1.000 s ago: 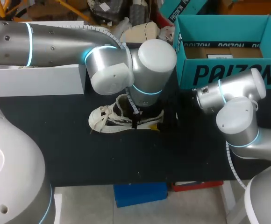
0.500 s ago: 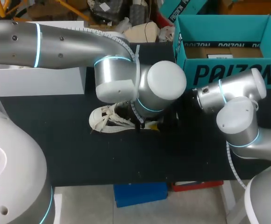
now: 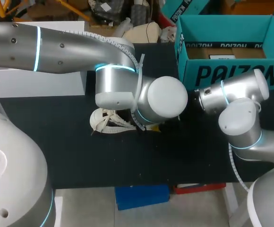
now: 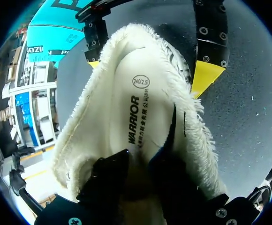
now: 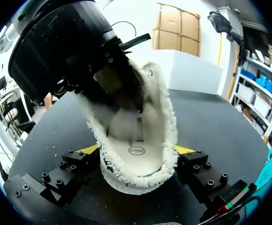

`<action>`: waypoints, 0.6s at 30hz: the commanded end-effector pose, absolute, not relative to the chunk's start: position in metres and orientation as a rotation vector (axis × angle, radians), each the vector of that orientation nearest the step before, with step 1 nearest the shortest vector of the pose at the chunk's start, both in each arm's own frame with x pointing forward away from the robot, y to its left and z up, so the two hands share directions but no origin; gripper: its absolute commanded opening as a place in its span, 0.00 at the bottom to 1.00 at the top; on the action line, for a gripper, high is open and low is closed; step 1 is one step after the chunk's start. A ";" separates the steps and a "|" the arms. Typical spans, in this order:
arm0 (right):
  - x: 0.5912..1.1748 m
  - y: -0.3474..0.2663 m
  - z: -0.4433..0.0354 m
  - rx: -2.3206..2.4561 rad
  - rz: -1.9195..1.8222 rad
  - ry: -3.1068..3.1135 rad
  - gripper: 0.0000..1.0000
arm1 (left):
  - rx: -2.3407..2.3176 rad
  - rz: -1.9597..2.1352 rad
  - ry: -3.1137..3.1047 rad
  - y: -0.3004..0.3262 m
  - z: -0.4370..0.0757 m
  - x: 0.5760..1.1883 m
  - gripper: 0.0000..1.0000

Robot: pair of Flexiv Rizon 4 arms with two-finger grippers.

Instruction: Take the shoe out of the shoebox, open the shoe tongue, remove and reinsert the insole, then place the shoe into the shoebox

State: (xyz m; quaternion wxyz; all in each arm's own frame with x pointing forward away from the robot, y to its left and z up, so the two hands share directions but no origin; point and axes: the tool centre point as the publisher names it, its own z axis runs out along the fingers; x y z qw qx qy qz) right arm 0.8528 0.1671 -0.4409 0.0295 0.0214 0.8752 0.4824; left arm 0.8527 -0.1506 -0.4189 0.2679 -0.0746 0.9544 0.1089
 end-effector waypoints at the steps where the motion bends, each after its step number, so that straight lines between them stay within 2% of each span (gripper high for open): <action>1: 0.854 0.168 -0.444 0.068 1.485 2.702 0.00 | -0.209 0.280 2.605 -0.120 -0.533 0.922 0.05; 2: 0.854 0.168 -0.444 0.068 1.485 2.702 0.00 | -0.208 0.287 2.618 -0.120 -0.535 0.922 0.00; 8: 0.854 0.168 -0.444 0.068 1.485 2.702 0.00 | -0.184 0.265 2.749 -0.122 -0.539 0.922 0.00; 18: 0.854 0.168 -0.444 0.068 1.485 2.702 0.00 | -0.077 0.228 2.842 -0.129 -0.496 0.903 0.00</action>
